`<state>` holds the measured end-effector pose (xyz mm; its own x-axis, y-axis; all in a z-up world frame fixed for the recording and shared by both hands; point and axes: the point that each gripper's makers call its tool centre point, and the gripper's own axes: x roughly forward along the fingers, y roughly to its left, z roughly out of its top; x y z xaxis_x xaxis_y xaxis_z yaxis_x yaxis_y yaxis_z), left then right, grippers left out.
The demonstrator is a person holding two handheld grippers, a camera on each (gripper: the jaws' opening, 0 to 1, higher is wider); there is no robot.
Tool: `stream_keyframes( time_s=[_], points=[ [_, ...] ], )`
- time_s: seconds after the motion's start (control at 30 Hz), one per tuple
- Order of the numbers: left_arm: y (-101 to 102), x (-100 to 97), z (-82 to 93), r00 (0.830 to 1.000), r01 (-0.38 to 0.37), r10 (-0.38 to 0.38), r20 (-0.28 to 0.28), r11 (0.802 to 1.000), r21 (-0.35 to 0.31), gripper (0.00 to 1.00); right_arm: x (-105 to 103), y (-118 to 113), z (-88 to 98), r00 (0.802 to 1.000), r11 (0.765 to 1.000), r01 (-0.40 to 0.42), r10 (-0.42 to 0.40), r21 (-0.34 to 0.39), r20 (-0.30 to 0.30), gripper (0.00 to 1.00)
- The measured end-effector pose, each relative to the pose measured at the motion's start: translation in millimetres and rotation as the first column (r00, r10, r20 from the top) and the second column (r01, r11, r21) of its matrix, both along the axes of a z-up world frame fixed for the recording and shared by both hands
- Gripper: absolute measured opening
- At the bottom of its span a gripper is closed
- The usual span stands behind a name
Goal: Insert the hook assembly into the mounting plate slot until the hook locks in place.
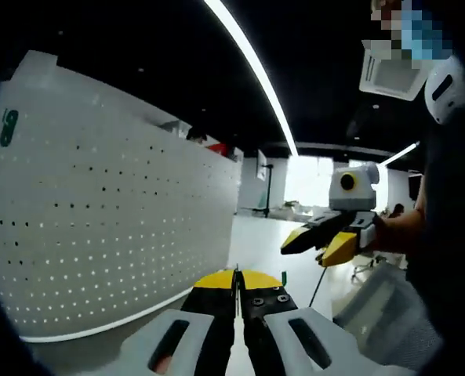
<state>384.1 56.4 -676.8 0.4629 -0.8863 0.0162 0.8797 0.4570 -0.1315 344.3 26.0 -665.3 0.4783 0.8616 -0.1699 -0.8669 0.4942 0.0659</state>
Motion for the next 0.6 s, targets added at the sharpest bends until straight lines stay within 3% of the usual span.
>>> stream_keyframes(
  time_s=[0.17, 0.27, 0.6],
  points=[
    [-8.4, -5.0, 2.3, 1.000, 0.019, -0.019, 0.006, 1.000, 0.000, 0.01, -0.6, 13.4, 3.8, 0.999, 0.999, -0.033, 0.033, 0.011, -0.005, 0.37],
    [-13.0, -8.2, 4.8, 0.999, 0.034, -0.034, 0.012, 0.999, -0.007, 0.01, 2.4, 16.0, 0.1, 1.000, 1.000, -0.020, 0.020, -0.017, 0.000, 0.40],
    [-25.2, -12.9, 6.2, 0.998, 0.057, -0.057, 0.014, 0.998, -0.018, 0.01, 2.9, 14.8, -7.4, 1.000, 0.999, -0.016, 0.015, -0.039, -0.018, 0.41]
  ],
)
